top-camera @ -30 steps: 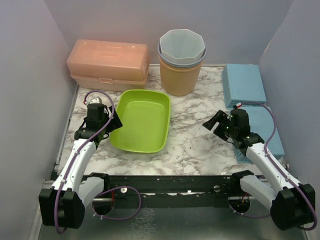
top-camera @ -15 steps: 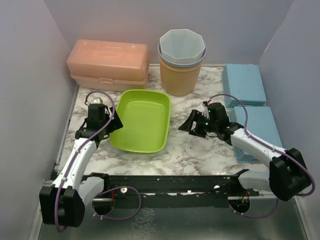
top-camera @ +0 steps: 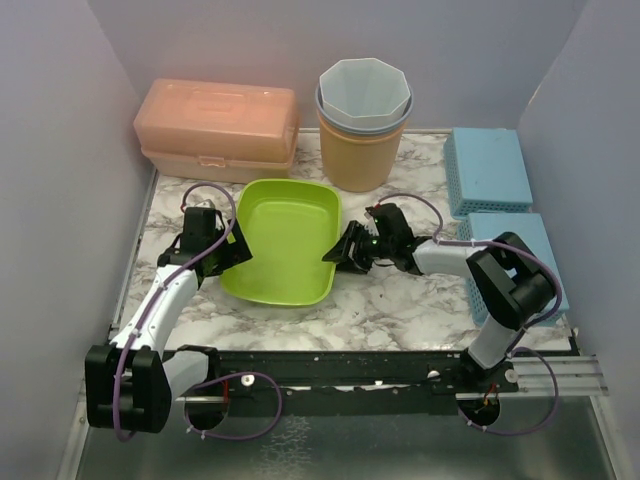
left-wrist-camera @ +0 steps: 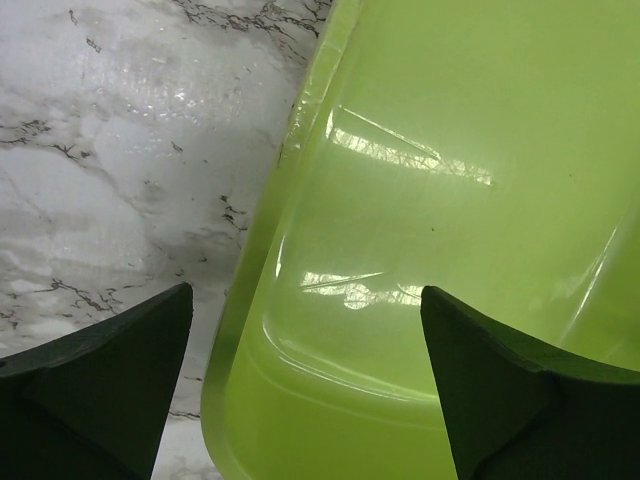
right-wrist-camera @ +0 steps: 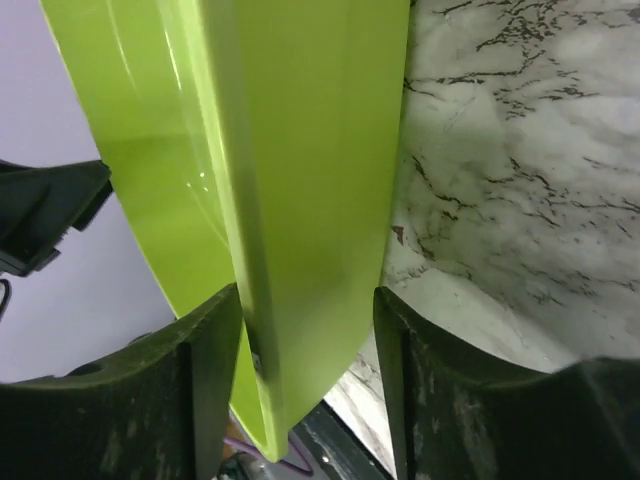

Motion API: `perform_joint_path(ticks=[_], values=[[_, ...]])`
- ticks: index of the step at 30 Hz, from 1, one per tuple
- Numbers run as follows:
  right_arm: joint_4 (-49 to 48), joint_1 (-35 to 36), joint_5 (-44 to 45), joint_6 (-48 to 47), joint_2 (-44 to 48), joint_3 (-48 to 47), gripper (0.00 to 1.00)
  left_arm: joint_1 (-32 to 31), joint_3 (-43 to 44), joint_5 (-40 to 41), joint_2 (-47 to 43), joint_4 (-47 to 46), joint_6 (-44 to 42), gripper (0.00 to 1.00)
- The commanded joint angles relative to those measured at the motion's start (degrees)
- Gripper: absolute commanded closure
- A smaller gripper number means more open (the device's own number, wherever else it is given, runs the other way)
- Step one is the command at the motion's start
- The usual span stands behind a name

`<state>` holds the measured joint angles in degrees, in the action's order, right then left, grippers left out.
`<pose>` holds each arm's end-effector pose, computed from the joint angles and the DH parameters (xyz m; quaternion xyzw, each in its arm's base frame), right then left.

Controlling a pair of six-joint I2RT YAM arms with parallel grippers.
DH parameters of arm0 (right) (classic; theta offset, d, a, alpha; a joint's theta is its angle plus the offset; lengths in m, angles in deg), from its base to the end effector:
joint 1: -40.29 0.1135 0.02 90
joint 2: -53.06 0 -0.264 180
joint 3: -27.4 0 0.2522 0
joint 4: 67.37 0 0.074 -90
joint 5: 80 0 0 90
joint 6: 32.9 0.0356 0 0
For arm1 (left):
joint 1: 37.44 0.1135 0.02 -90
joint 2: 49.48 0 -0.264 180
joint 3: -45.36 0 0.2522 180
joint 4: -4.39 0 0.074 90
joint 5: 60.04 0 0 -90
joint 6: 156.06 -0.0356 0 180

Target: Turn the large container upside down

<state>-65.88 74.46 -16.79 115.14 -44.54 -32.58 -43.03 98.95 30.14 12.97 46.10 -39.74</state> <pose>0.2696 0.2024 0.1545 0.0843 0.8800 0.4462 0.1390 0.2157 -0.0210 0.2241 -0.1699 0.9259 -0.0913 0.3248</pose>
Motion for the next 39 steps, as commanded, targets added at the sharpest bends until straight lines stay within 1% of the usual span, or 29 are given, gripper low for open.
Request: perform_joint_path(ticks=[1, 3, 9, 12, 13, 15, 18, 20, 21, 23, 27, 32, 39], values=[[-10.2, 0.3, -4.9, 5.4, -2.1, -0.1, 0.48, 0.4, -0.4, -3.0, 0.9, -1.0, 0.1, 0.04], [-10.3, 0.3, -4.9, 5.4, -2.1, 0.5, 0.51, 0.3, -0.4, -3.1, 1.0, -1.0, 0.1, 0.04], [-12.6, 0.3, -4.7, 4.4, -0.2, 3.9, 0.54, 0.4, -0.3, -3.3, 0.5, -1.0, 0.1, 0.04], [-12.5, 0.3, -4.9, 4.5, -0.8, 3.8, 0.57, 0.4, -0.3, -3.6, -0.1, -1.2, -0.1, 0.04], [-12.6, 0.3, -5.4, 4.7, -1.3, 3.3, 0.60, 0.4, -0.4, -3.5, -0.3, -1.3, -0.1, 0.04], [-14.1, 0.3, -6.3, 5.5, -2.3, 3.1, 0.71, 0.4, -0.4, -3.3, -0.5, -1.3, -0.1, 0.04], [-15.5, 0.3, -6.6, 6.7, -2.9, 3.5, 0.74, 0.4, -0.5, -3.2, -0.4, -1.3, -0.1, 0.04], [-15.5, 0.3, -6.4, 6.7, -2.8, 3.8, 0.83, 0.4, -0.5, -3.2, -0.4, -1.3, 0.0, 0.04], [-15.3, 0.3, -6.3, 6.6, -2.4, 3.9, 0.85, 0.4, -0.5, -3.1, -0.5, -1.3, -0.1, 0.04], [-14.1, 0.3, -5.6, 5.7, -1.1, 4.2, 0.95, 0.4, -0.4, -3.1, -0.7, -1.3, -0.1, 0.04], [-6.9, 0.3, -1.4, 1.9, 2.7, 4.1, 0.96, 0.4, -0.2, -3.5, -1.4, -1.4, -0.4, 0.03], [3.3, 0.3, 4.5, -2.8, 9.7, 4.7, 0.97, 0.4, 0.2, -4.0, -3.5, -1.7, -0.9, 0.01], [23.7, 0.3, 15.9, -11.5, 22.6, 5.7, 0.97, 0.4, -1.0, -5.9, -8.7, -3.9, -2.0, 0.01]])
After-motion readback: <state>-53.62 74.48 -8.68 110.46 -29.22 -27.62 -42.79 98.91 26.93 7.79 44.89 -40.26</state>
